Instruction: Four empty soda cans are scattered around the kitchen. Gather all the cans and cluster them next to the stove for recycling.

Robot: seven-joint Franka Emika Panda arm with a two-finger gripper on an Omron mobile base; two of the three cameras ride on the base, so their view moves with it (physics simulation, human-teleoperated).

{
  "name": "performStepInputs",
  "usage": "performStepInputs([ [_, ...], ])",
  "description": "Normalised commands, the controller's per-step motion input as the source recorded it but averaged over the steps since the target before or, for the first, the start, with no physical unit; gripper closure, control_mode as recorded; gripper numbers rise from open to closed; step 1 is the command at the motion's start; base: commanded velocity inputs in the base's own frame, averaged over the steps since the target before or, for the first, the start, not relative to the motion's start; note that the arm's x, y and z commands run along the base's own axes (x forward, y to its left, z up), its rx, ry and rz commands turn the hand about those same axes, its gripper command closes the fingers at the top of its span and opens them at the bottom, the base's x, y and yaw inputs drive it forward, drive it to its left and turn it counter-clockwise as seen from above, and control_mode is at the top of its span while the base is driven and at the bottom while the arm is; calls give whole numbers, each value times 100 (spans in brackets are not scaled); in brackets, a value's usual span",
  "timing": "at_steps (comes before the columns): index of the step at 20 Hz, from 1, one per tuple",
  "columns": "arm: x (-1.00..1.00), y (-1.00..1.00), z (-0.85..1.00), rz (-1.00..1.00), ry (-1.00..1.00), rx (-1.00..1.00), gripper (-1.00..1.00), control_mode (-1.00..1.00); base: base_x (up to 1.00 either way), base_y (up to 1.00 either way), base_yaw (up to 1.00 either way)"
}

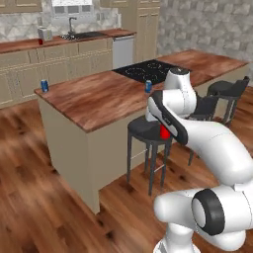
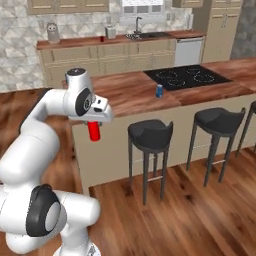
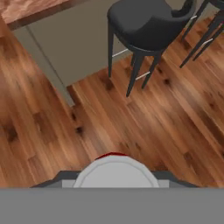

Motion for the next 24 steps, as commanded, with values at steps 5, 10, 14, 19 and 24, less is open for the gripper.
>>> performStepInputs([
  [5, 0, 0, 0, 0, 0, 0, 100, 100, -86, 100, -36],
  [10, 0, 0, 0, 0, 0, 0, 100, 100, -100, 100, -34],
  [14, 0, 0, 0, 0, 0, 0, 100, 100, -100, 100, -33],
  [19, 0, 0, 0, 0, 0, 0, 100, 100, -98, 100, -33],
  [24, 0, 0, 0, 0, 0, 0, 100, 100, -48, 100, -32],
])
